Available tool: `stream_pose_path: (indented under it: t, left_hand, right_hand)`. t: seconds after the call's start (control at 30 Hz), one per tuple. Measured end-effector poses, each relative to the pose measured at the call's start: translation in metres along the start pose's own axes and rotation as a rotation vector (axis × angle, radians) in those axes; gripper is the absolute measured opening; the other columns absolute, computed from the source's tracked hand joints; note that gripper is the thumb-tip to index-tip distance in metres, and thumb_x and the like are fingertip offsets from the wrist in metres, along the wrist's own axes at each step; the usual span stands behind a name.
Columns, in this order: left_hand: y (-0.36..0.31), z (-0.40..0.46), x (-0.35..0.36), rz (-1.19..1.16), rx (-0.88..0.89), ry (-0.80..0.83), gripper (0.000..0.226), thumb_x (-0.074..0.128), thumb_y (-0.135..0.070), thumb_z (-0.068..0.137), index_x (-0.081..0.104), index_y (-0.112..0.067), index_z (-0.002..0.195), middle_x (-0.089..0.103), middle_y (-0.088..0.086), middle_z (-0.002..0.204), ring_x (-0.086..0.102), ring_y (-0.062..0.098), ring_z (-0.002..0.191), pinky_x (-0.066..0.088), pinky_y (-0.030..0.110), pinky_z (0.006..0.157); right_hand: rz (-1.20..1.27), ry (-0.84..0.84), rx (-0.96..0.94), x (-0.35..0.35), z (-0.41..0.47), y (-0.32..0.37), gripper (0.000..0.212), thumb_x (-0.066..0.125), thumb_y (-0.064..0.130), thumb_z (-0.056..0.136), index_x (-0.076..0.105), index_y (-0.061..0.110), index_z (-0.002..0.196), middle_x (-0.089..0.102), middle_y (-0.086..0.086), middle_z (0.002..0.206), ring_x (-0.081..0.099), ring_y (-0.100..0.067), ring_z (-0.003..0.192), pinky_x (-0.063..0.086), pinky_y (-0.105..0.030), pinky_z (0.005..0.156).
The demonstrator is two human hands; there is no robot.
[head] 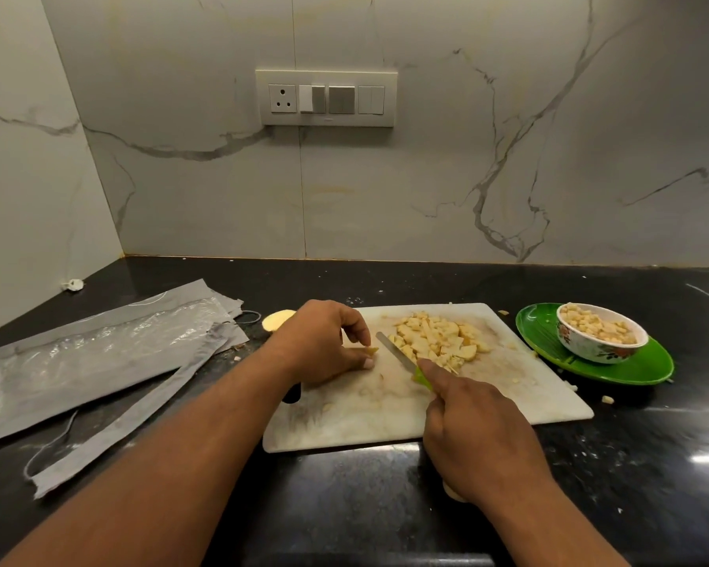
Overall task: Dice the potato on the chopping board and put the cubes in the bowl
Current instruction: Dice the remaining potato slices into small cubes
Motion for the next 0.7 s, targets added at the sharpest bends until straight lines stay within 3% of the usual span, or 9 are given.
stream_pose_path:
  t: [0.13,0.2,0.33,0.5,0.7]
  left_hand:
    - [0.010,-0.002,-0.007,-0.034,-0.025,0.044,0.023,0.088,-0.055,0.073,0.076,-0.040,0.085,0.070,-0.013,0.100,0.063,0.008,0.093,0.053,0.027,0.075]
    - [0.013,-0.002,-0.011,-0.078,-0.034,0.049,0.016,0.087,-0.050,0.077,0.078,-0.042,0.087,0.072,-0.013,0.100,0.065,0.010,0.091,0.057,0.030,0.078]
    - [0.011,0.000,-0.012,-0.131,-0.070,0.084,0.013,0.087,-0.036,0.080,0.083,-0.036,0.092,0.074,-0.017,0.086,0.064,0.010,0.085,0.052,0.022,0.070]
    - [0.008,0.003,-0.004,-0.157,-0.129,0.070,0.014,0.091,-0.032,0.077,0.085,-0.031,0.089,0.076,-0.013,0.096,0.066,0.011,0.096,0.060,0.035,0.090]
    - [0.014,0.005,-0.002,-0.150,-0.095,0.045,0.016,0.094,-0.037,0.073,0.083,-0.031,0.083,0.070,-0.016,0.081,0.060,0.004,0.075,0.045,0.018,0.062]
  right_hand:
    - [0.000,0.006,0.010,-0.001,0.000,0.001,0.055,0.033,0.027,0.102,0.029,0.039,0.155,0.053,0.009,0.144,0.050,-0.013,0.123,0.039,-0.030,0.098]
    - [0.010,-0.005,0.009,-0.003,0.001,0.002,0.054,0.034,0.027,0.102,0.031,0.039,0.154,0.057,0.009,0.138,0.053,-0.014,0.118,0.041,-0.031,0.096]
    - [0.048,-0.034,-0.041,-0.006,0.000,0.015,0.052,0.034,0.029,0.103,0.030,0.037,0.154,0.061,0.008,0.131,0.053,-0.011,0.110,0.043,-0.030,0.092]
    - [0.021,0.017,-0.041,-0.006,0.011,0.030,0.056,0.037,0.025,0.101,0.030,0.034,0.156,0.060,0.004,0.133,0.054,-0.015,0.116,0.045,-0.030,0.095]
    - [-0.009,0.067,-0.040,-0.003,0.010,0.039,0.059,0.037,0.024,0.099,0.027,0.032,0.156,0.054,0.004,0.142,0.050,-0.018,0.125,0.041,-0.032,0.102]
Point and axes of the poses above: each hand's wrist, its own z-axis towards the middle knuckle, its own x-axis out of the palm, y = z × x, the point moved 1 cm from there along z, towards the middle knuckle
